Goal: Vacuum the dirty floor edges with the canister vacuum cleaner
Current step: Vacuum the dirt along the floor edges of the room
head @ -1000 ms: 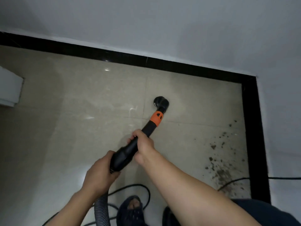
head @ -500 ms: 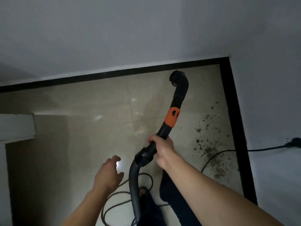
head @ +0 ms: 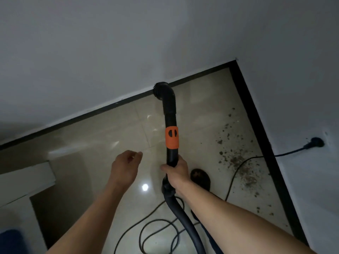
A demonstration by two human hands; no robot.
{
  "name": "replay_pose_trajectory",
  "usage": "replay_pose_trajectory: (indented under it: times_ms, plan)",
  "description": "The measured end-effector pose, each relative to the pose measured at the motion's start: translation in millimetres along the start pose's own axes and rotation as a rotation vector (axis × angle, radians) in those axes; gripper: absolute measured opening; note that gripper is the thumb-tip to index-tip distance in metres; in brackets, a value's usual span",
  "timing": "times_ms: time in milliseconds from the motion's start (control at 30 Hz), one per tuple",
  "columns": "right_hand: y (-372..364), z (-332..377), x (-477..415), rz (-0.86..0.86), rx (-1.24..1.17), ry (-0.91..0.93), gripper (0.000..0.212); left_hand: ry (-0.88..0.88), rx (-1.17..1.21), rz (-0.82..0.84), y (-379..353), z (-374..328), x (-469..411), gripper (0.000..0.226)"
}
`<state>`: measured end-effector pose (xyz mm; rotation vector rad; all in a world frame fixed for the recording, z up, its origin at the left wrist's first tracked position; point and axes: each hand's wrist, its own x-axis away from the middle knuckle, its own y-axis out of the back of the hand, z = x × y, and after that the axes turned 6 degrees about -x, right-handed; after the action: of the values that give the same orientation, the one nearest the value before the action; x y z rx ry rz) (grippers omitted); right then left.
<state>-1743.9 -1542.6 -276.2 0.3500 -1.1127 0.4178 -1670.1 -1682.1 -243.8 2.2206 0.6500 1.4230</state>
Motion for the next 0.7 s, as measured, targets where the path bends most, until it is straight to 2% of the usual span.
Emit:
replay_pose_trajectory:
  times_ms: [167, 267, 433, 567, 700]
  plan:
    - [-18.6, -2.5, 2.8, -0.063, 0.062, 0.006, 0.024, -0.007, 0.137, 0.037, 26.6, -39.1, -24.6, 0.036]
    - [-38.3, -7.3, 1.7, -0.132, 0.147, 0.052, 0.024, 0.001, 0.204, 0.135, 36.9, -59.8, -43.0, 0.040]
    - [-72.2, -22.0, -0.7, -0.196, 0.176, 0.169, 0.021, 0.100, 0.257, 0.309, 27.7, -75.9, -64.6, 0.031]
    - [-82.2, -33.6, 4.6, -0.357, 0.387, 0.253, 0.017, 0.209, 0.281, 0.232, 7.0, -69.0, -66.2, 0.030]
    - [-64.4, -50.1, 11.7, -0.291, 0.643, 0.305, 0.020, 0.296, 0.308, 0.181, -9.3, -52.4, -68.5, 0.023]
